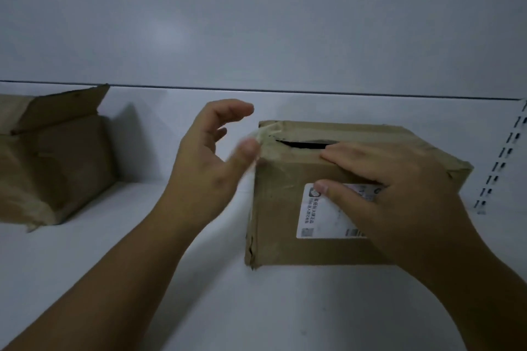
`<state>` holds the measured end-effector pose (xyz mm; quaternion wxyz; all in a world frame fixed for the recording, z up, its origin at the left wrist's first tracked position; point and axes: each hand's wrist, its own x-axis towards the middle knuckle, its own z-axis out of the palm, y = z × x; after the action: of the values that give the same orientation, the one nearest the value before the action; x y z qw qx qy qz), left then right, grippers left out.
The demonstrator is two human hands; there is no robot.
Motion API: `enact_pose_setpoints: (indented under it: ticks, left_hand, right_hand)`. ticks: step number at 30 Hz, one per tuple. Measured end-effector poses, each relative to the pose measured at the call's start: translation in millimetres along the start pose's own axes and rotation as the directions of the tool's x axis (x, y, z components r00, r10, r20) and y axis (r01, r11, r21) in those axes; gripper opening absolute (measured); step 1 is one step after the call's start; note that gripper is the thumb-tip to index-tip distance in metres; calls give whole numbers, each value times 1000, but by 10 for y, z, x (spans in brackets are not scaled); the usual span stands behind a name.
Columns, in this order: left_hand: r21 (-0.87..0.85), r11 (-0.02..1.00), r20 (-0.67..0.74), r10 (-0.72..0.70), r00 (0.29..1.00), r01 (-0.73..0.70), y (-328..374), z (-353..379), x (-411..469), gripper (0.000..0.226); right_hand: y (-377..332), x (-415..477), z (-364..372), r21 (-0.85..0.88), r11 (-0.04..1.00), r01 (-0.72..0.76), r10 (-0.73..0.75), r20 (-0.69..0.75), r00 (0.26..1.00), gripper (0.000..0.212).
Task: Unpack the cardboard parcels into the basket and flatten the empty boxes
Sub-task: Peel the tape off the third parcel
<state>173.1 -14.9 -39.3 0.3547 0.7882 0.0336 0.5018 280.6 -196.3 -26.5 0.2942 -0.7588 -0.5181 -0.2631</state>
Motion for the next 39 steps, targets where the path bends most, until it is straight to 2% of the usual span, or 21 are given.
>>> enact_pose_setpoints:
  ticks: [2,3,5,7,10,13,16,18,21,28,32,36,39]
  left_hand:
    - [89,996,221,5,975,-25,14,52,-57,87]
    - [118,993,292,-3,956,-33,3,114,-95,101]
    - [109,994,316,-9,949,-27,4,280,-170,109]
    - [62,998,214,-16,977,3,-2,409,-199,100]
    - [63,998,84,-15,996,10,-5,458,-186,79]
    - [97,994,82,43,996,-51,13,426,-189,58]
    - [124,992,126,-26,992,11,8,412,-205,51]
    - [159,987,144,-23,989,0,10,407,-204,52]
    - [171,983,138,43,990,-66,45,400,-198,49]
    - [322,888,-1,347,938,-328,58,343,-157,33]
    - [402,854,-78,392,917,-331,93,296,-167,25]
    - [421,812,-95,483,870,-405,132,242,-179,15]
    - [399,808,-91,505,858,-433,152,177,-155,11]
  right_hand:
    - [17,22,-38,-7,997,-78,78,54,995,52]
    - [26,36,-51,-16,993,-118,119,81,990,58]
    - [58,39,-47,-60,992,-108,113,81,990,60]
    - [74,39,-18,-149,988,-37,44,39,998,47]
    - [71,62,-7,-135,990,-32,39,44,998,46]
    - [69,49,-21,-103,994,-21,24,28,999,45]
    - [65,46,-31,-45,995,-84,87,68,994,45]
    - [69,39,-25,-27,996,-88,89,59,994,49]
    - [84,31,-3,-36,997,-74,75,24,997,48]
    - [78,27,12,5,996,-86,86,-42,995,45]
    - [68,33,-1,42,996,-78,78,-15,997,47]
    - [114,35,-35,141,986,-84,88,-24,996,51]
    - [158,31,-31,125,991,-40,47,-56,997,42]
